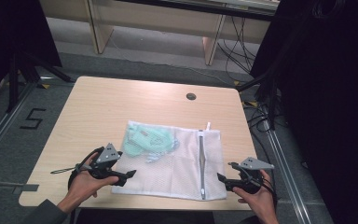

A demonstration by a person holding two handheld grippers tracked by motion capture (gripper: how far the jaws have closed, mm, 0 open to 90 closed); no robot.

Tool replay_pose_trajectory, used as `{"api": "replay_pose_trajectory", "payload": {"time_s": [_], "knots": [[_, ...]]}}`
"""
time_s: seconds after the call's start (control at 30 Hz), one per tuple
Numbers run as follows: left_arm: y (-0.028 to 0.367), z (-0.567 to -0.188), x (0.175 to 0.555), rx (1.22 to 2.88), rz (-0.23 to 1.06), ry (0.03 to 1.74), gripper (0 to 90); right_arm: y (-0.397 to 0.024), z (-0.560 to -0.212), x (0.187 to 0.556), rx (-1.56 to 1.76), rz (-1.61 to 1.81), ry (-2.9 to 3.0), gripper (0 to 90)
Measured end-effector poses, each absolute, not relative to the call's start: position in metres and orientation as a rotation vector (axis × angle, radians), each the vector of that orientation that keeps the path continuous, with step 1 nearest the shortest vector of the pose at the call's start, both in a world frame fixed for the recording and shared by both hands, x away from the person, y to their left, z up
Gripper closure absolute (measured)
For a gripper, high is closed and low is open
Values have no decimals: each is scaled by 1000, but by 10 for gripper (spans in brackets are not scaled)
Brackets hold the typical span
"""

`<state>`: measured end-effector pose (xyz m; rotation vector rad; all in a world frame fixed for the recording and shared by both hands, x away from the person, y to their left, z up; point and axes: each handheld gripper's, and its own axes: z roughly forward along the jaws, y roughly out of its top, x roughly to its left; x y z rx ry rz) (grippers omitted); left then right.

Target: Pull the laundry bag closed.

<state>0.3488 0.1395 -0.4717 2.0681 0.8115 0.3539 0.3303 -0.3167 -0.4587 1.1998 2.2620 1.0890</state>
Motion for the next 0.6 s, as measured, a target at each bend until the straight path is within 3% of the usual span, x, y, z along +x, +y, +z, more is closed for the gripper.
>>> {"api": "replay_pose_trajectory", "payload": {"time_s": [0.37, 0.6], "knots": [[138, -472, 350, 2083, 360, 756, 153, -313, -460, 331, 1207, 1103, 2258, 246], [130, -475, 351, 2059, 288, 745, 157, -309, -460, 333, 1134, 1108, 2284, 218]]}}
